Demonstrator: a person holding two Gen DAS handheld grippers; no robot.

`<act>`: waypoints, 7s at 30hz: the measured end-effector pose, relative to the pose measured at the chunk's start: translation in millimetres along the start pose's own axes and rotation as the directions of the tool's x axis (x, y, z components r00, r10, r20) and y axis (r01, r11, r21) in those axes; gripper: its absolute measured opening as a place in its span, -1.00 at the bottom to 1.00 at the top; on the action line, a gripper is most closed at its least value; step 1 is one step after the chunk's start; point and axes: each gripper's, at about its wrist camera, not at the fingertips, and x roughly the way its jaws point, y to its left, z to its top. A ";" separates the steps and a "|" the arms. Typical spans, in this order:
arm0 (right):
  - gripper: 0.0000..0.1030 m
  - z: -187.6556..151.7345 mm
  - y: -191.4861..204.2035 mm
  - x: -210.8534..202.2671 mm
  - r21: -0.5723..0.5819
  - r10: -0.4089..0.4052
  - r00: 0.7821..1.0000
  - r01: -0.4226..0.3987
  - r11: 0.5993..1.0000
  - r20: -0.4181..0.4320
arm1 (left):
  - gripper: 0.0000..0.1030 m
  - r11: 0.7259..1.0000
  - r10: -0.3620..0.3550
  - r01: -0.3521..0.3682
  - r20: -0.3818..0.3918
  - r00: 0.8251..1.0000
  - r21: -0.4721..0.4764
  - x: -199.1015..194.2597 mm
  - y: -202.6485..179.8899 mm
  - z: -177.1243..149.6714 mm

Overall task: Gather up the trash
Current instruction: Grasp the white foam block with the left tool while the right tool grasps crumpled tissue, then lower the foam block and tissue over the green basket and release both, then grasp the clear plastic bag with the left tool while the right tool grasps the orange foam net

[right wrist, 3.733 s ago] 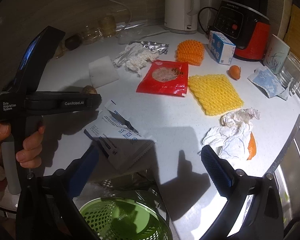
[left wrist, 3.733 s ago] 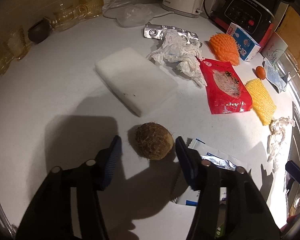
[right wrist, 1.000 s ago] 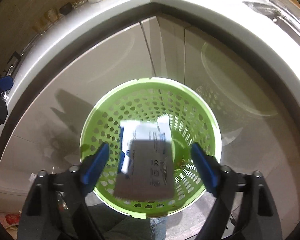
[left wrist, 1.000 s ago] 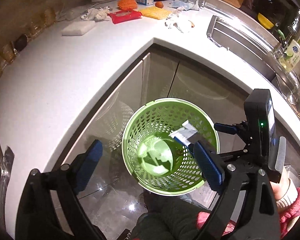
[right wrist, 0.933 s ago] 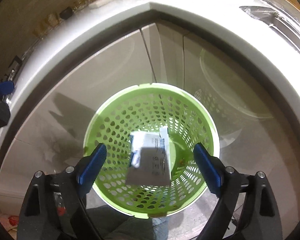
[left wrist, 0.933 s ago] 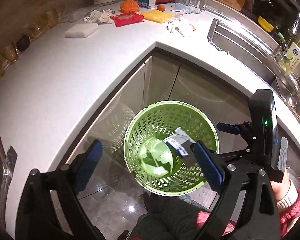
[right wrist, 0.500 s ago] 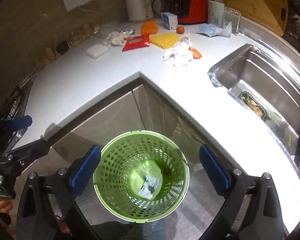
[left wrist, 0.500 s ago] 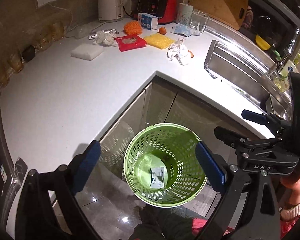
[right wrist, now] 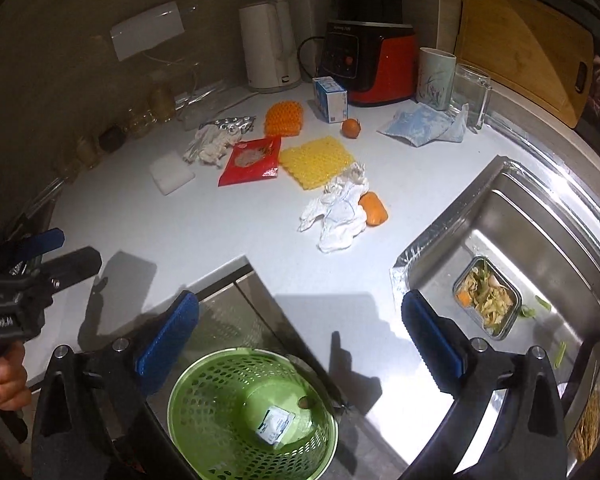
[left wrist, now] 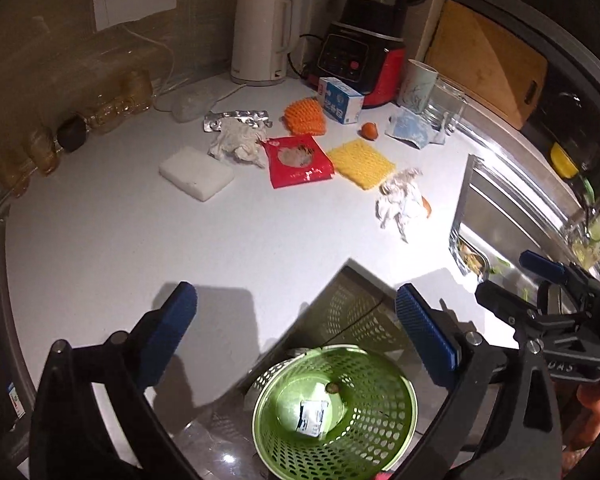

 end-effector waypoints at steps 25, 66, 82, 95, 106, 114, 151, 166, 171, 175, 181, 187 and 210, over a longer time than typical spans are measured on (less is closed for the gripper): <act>0.95 111.6 -29.9 107.7 -0.106 0.154 0.988 -0.152 0.983 0.004 | 0.79 0.802 0.352 -0.396 -0.180 0.918 -0.448 197.4 87.3 110.5; 0.11 182.6 181.4 293.7 -0.108 -0.020 0.994 0.009 0.994 -0.108 | 0.27 0.966 0.219 -0.228 -0.087 0.972 -0.120 132.7 205.4 77.8; -0.57 182.5 193.0 244.1 -0.122 0.004 0.997 -0.013 0.992 -0.071 | 0.27 0.978 0.193 -0.196 -0.041 0.980 -0.078 105.9 196.9 80.7; -0.56 107.0 143.3 95.5 -0.119 0.023 1.000 -0.023 0.993 0.002 | 0.27 0.992 0.127 -0.127 0.024 0.992 -0.015 31.0 107.4 45.2; -0.55 -12.4 59.2 -4.0 -0.082 0.006 1.000 -0.008 0.997 -0.028 | 0.27 0.999 0.033 -0.033 -0.061 0.998 0.010 -4.0 -7.9 -49.6; -0.55 -70.9 26.5 -21.7 -0.060 0.011 0.997 -0.015 0.998 -0.073 | 0.27 0.998 0.056 -0.052 -0.109 0.992 0.038 -6.6 -48.2 -97.2; 0.55 -120.4 58.1 12.8 -0.152 0.083 0.972 -0.119 0.981 -0.222 | 0.85 0.987 0.141 -0.151 -0.156 0.978 -0.055 -23.9 5.8 -112.5; 0.78 -101.9 56.3 8.6 -0.132 0.059 0.981 -0.084 0.988 -0.187 | 0.85 0.986 0.145 -0.155 -0.149 0.978 -0.058 -27.2 12.1 -98.9; 0.78 -84.8 53.9 8.6 -0.108 0.055 0.985 -0.074 0.991 -0.165 | 0.85 0.989 0.132 -0.139 -0.134 0.982 -0.042 -22.7 11.9 -80.8; 0.87 -61.4 54.1 10.7 -0.092 0.038 0.991 -0.050 0.994 -0.128 | 0.85 0.992 0.117 -0.121 -0.117 0.986 -0.028 -12.9 17.1 -55.8; 0.87 -15.7 62.9 28.6 -0.065 0.015 0.996 -0.021 0.998 -0.090 | 0.85 0.994 0.111 -0.113 -0.102 0.989 -0.014 14.0 43.1 -7.5; 0.88 34.7 77.2 66.4 -0.034 0.007 0.997 -0.010 0.999 -0.076 | 0.85 0.989 0.145 -0.143 -0.066 0.987 0.033 53.0 80.4 51.1; 0.88 212.5 92.4 230.9 0.046 -0.062 0.997 0.064 0.997 -0.055 | 0.85 0.986 0.166 -0.166 -0.030 0.986 0.005 247.8 178.9 250.2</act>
